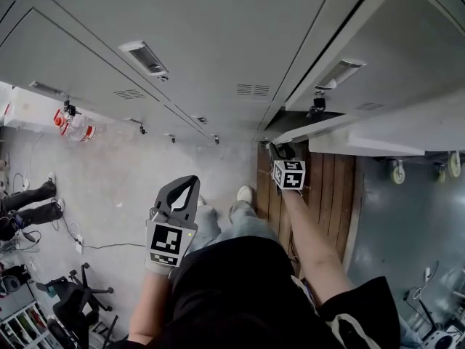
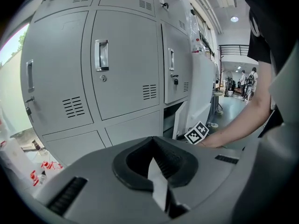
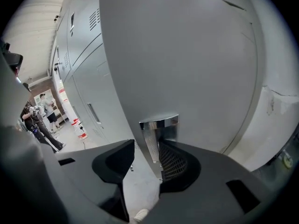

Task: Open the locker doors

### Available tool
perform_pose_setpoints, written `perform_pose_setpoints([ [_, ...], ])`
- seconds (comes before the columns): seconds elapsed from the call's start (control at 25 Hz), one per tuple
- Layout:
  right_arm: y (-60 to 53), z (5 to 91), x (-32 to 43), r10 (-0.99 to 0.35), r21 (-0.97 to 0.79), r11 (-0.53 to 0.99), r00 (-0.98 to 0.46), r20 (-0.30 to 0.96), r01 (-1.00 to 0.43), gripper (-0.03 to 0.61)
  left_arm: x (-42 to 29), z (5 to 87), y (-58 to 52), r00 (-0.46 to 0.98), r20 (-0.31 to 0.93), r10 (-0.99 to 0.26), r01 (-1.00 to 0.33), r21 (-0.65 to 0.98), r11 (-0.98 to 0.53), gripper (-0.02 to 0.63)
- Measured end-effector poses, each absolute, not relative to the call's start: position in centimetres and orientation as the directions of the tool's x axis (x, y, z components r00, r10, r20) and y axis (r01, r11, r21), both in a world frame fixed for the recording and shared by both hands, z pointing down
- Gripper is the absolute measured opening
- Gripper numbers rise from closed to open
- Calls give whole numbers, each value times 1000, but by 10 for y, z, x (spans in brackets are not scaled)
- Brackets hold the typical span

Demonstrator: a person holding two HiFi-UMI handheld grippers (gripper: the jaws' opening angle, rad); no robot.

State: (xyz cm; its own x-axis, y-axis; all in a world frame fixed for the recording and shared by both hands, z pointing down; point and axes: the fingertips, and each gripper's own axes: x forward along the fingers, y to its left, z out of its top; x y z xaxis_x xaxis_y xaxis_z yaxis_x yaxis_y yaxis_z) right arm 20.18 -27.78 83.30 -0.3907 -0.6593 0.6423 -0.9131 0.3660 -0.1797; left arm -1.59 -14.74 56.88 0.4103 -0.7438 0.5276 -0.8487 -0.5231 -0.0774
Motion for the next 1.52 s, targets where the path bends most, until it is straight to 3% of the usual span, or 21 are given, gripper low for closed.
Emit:
perform_pose_setpoints([
  [0.2, -260, 831, 214, -668, -178, 341, -371, 645, -923, 167, 2, 569, -150, 448, 525, -724, -821, -78, -565, 17],
  [1.0, -170, 833, 291, -699, -220, 200, -296, 651, -955, 184, 90, 574, -149, 622, 521, -584, -653, -67, -755, 17],
  [1.52, -124, 832, 359, -747, -235, 32, -179, 640, -972, 98, 145, 577, -148, 703, 523, -482, -535, -58, -843, 17],
])
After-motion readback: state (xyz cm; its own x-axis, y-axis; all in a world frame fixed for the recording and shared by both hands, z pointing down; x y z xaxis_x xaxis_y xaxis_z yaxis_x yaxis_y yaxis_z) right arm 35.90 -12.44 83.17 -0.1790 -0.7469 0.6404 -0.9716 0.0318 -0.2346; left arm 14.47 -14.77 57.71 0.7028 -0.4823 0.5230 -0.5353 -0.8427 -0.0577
